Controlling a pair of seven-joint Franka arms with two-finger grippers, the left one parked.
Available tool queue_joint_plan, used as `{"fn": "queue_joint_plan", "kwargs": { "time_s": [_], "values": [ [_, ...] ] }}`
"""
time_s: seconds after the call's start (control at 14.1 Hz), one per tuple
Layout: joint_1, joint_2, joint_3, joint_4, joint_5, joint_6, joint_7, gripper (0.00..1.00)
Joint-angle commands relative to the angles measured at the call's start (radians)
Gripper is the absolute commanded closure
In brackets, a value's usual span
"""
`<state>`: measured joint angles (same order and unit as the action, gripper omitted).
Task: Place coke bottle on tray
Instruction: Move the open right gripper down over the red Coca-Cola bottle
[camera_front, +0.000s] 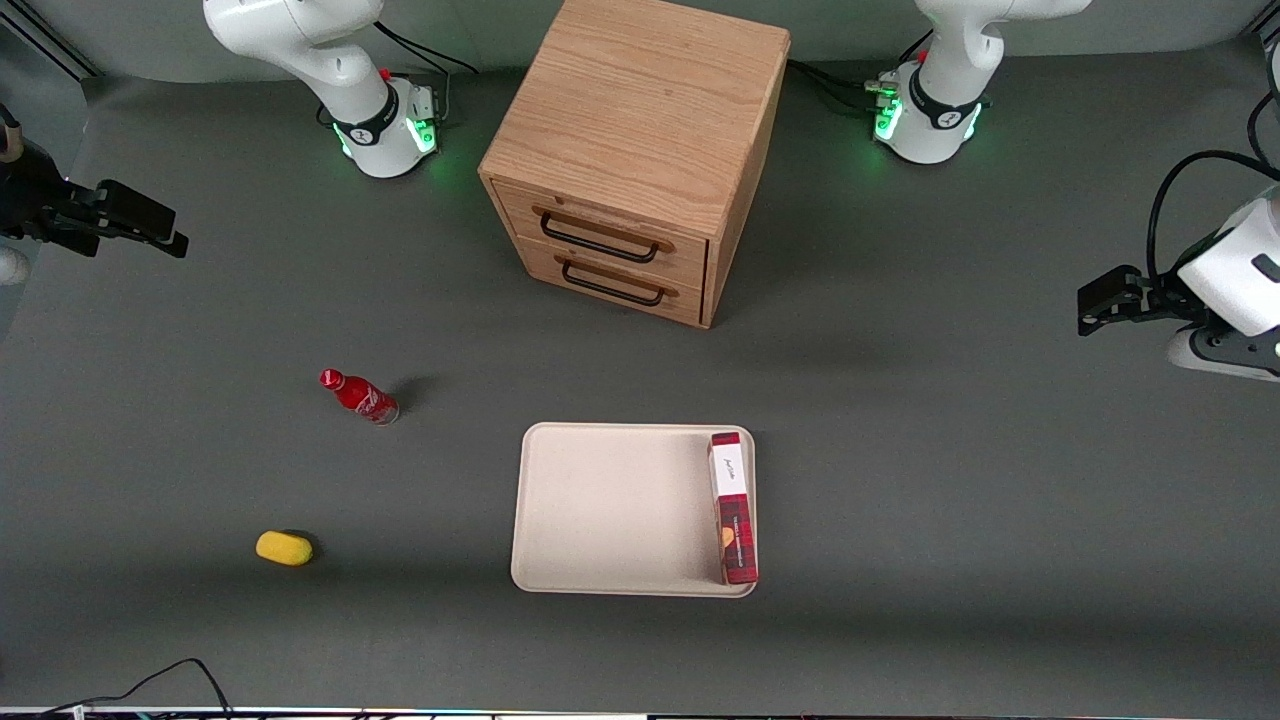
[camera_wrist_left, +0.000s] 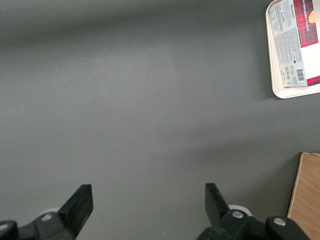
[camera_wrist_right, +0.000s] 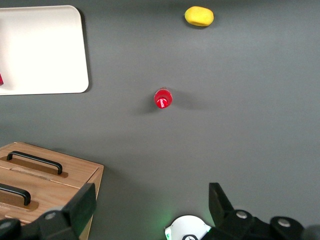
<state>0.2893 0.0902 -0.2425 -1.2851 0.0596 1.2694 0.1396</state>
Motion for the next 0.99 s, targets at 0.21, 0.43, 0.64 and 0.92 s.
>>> {"fn": "queue_joint_plan", "kwargs": {
  "time_s": [0.21, 0.43, 0.64, 0.92],
  "values": [
    [0.004, 0.019, 0.000, 0.023, 0.029, -0.001, 0.048, 0.00],
    [-0.002, 0.037, -0.001, 0.023, 0.028, 0.002, 0.046, 0.00],
    [-0.002, 0.055, -0.003, 0.006, 0.028, 0.045, 0.052, 0.00],
    [0.002, 0.051, -0.001, -0.103, 0.017, 0.151, 0.051, 0.00]
  ]
}}
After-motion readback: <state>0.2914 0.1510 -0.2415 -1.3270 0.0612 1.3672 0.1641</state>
